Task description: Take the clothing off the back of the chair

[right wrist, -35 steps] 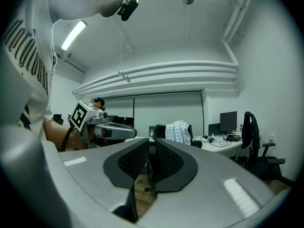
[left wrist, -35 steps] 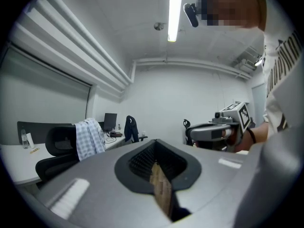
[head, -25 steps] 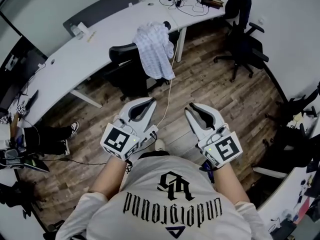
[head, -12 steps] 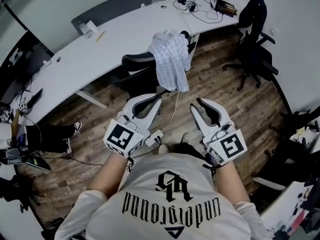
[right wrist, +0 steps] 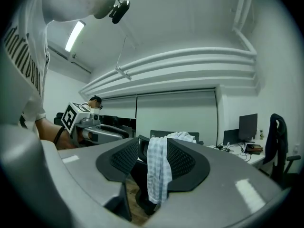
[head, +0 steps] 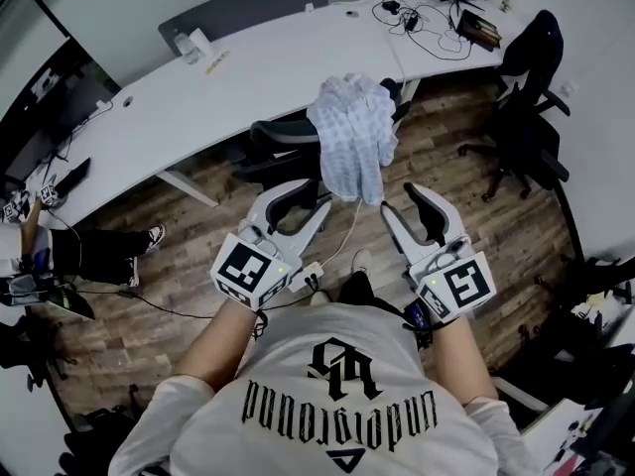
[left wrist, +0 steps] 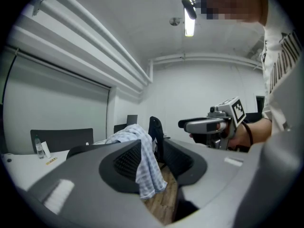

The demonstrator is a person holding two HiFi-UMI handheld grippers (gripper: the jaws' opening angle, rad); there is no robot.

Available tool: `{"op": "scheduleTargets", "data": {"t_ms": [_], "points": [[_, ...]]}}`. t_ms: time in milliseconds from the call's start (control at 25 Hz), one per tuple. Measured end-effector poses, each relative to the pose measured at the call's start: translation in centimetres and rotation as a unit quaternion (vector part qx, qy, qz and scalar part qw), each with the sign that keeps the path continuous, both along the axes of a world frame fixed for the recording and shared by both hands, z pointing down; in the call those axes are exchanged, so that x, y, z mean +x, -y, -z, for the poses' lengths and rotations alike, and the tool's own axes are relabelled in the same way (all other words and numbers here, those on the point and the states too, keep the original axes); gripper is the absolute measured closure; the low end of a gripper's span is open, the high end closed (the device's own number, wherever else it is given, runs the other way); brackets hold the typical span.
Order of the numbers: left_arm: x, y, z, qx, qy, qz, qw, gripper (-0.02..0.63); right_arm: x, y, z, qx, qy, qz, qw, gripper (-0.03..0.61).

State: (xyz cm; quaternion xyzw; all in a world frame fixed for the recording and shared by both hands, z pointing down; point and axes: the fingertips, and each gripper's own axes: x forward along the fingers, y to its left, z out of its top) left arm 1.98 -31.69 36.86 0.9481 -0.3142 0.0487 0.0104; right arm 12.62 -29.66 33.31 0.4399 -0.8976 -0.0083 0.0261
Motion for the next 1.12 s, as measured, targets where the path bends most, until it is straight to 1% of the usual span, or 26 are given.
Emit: {"op": "scheduleTargets", "data": {"t_ms": [120, 280, 360, 440, 560, 640, 680, 800, 960, 1120], "points": [[0.3, 1.9, -1.2, -0.018, 0.006, 0.013, 0.9997, 0.443, 0.1, 2.5, -0.3, -0.004, -0.003, 0.016, 1.000, 0.389], [0.8, 4.3, -3.3, -0.053, 0.010, 0.031, 0.9981, 0.397, 0.5, 5.7, -1.2, -0.020, -0.008, 0.037, 0.999, 0.344], [1.1, 5.2, -4.5, -0.075, 0.012, 0.037, 0.9964, 0.365, 0.8, 7.2, -1.7, -0.028, -0.010, 0.043, 0.999, 0.314], [1.3, 6.1, -5.5, -0.097, 0.009, 0.043, 0.9943, 0.319, 1.1, 8.6, -2.3, -0.037, -0.012, 0.049, 0.998, 0.305], [1.7, 7.3, -6.7, -0.116, 0.006, 0.051, 0.9919, 0.281, 1.4, 10.6, -3.7, -0.057, -0.014, 0.062, 0.996, 0.274], [2.0, 8.0, -7.3, -0.122, 0.005, 0.053, 0.9911, 0.275, 1.3, 11.8, -4.6, -0.071, -0.016, 0.073, 0.995, 0.262], [2.1, 8.3, -7.4, -0.123, 0.004, 0.053, 0.9910, 0.273, 1.2, 12.2, -5.1, -0.077, -0.017, 0.079, 0.994, 0.246], [2.7, 8.9, -7.7, -0.119, -0.001, 0.052, 0.9915, 0.273, 0.5, 13.4, -6.4, -0.090, -0.019, 0.099, 0.991, 0.222], [3.4, 9.6, -8.0, -0.116, -0.001, 0.050, 0.9920, 0.275, 0.0, 14.7, -7.6, -0.101, -0.016, 0.116, 0.988, 0.222], [3.3, 10.3, -8.2, -0.109, 0.000, 0.062, 0.9922, 0.276, -0.7, 15.0, -8.0, -0.097, -0.012, 0.134, 0.986, 0.226]]}}
